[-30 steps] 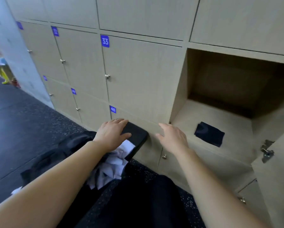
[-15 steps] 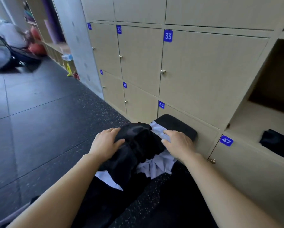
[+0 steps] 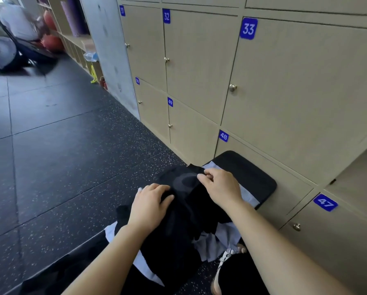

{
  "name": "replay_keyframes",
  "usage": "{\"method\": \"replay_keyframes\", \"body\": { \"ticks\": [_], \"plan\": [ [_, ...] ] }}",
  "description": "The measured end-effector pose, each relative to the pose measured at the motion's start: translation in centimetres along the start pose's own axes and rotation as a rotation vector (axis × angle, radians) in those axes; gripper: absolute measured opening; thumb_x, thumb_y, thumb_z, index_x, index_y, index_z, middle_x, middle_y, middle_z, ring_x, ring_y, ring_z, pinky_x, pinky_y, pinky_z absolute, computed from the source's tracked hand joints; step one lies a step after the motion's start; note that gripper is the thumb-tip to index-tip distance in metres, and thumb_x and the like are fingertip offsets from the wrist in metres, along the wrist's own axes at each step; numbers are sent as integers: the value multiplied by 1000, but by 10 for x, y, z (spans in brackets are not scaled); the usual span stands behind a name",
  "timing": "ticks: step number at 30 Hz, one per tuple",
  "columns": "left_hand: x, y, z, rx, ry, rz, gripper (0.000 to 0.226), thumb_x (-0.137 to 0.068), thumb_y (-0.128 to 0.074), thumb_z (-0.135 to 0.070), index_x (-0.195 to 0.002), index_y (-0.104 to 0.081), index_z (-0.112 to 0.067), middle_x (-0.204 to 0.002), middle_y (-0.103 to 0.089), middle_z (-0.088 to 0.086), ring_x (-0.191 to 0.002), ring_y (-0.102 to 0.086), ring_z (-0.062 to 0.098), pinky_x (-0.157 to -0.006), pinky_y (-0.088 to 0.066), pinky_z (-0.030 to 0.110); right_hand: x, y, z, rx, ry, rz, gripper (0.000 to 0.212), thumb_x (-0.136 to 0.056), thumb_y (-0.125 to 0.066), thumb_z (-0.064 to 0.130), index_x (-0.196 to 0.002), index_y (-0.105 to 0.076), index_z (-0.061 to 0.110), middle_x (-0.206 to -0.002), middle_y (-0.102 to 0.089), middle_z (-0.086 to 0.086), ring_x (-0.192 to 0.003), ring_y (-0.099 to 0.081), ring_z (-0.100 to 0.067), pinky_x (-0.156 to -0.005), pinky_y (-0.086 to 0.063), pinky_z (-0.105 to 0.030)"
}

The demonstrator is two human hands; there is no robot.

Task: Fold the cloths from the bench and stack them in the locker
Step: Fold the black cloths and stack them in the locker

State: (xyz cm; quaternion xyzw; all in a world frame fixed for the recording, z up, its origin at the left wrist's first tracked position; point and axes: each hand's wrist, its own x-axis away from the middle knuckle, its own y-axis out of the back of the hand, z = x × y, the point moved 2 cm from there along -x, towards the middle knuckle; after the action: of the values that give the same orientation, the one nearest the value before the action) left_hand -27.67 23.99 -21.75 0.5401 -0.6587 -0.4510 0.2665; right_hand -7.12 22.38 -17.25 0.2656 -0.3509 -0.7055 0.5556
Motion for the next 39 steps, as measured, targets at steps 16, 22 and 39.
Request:
{"method": "replay_keyframes", "body": {
  "ticks": [16,22,39],
  "plan": [
    [-1,1,-2,16,68,9,34,-91,-63,-41,-120,-66,-23,-116,-66,-6,-110,-59,19,-104,-40,41,-21,-7,0,-587,-171,89,9,-86,-64,8,-93,-69,8,-87,-72,-7,-84,-67,-21,-83,-55,-36],
    [-2,33,-31,517,292,5,47,-93,-50,-55,-95,-70,-12,-91,-72,8,-93,-66,27,-93,-50,40,6,44,26,-1071,-52,108,12,-90,-59,-3,-87,-68,4,-76,-73,-6,-73,-69,-16,-69,-55,-26],
    [-7,142,-169,949,-36,-278,49,-89,-64,-42,-70,-52,1,-68,-58,-4,-61,-53,7,-65,-42,26,61,179,46,-895,173,-324,6,-85,-69,5,-86,-68,-1,-74,-60,-9,-64,-56,-11,-59,-45,-10]
  ]
}}
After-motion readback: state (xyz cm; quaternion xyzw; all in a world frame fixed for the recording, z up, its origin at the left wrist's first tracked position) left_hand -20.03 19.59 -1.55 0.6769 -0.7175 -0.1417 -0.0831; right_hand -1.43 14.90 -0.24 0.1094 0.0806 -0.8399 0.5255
